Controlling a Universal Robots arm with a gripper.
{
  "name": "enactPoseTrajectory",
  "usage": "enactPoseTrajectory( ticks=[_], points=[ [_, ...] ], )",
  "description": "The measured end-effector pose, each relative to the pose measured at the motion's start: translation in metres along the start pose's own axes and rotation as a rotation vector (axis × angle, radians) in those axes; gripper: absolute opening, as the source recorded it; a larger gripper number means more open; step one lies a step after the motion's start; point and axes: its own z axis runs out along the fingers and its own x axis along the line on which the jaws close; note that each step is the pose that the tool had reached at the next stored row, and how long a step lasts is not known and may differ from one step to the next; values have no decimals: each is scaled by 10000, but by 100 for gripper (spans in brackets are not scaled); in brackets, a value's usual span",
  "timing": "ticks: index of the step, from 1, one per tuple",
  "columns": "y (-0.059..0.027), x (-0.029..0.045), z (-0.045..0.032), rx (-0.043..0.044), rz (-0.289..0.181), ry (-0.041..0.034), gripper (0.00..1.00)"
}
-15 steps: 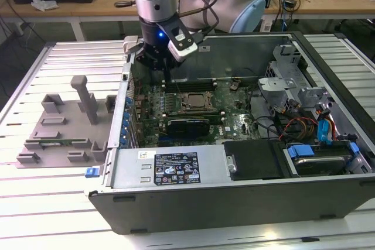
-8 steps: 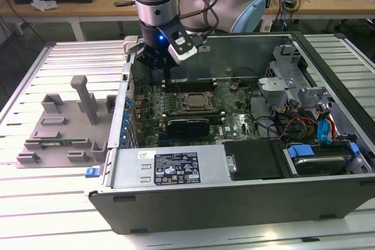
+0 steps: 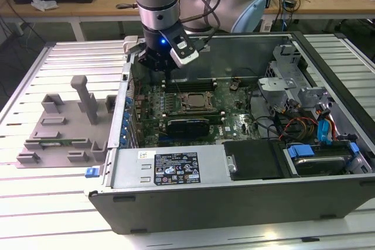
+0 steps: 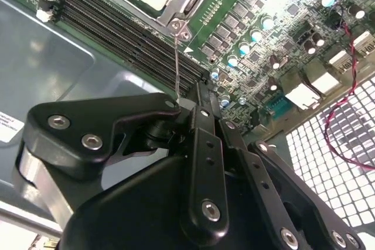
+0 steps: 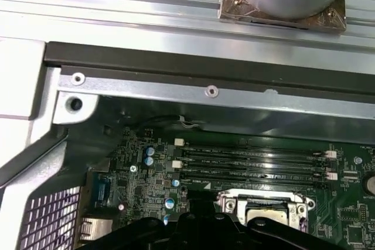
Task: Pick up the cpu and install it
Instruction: 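Install the first cpu locking lever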
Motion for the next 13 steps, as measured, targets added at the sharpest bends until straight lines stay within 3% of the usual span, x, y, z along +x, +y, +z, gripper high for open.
enactPoseTrajectory(
  ticks=[1,5,6,10,12,13],
  points=[
    [-4,-32,8,-5,16,77,11],
    [-24,-211,41,-41,104,499,11],
    [-30,-275,49,-53,134,637,11],
    [-45,-417,63,-75,198,942,11],
    [-55,-512,72,-89,238,1135,11],
    [-57,-526,73,-91,246,1169,11]
  ],
)
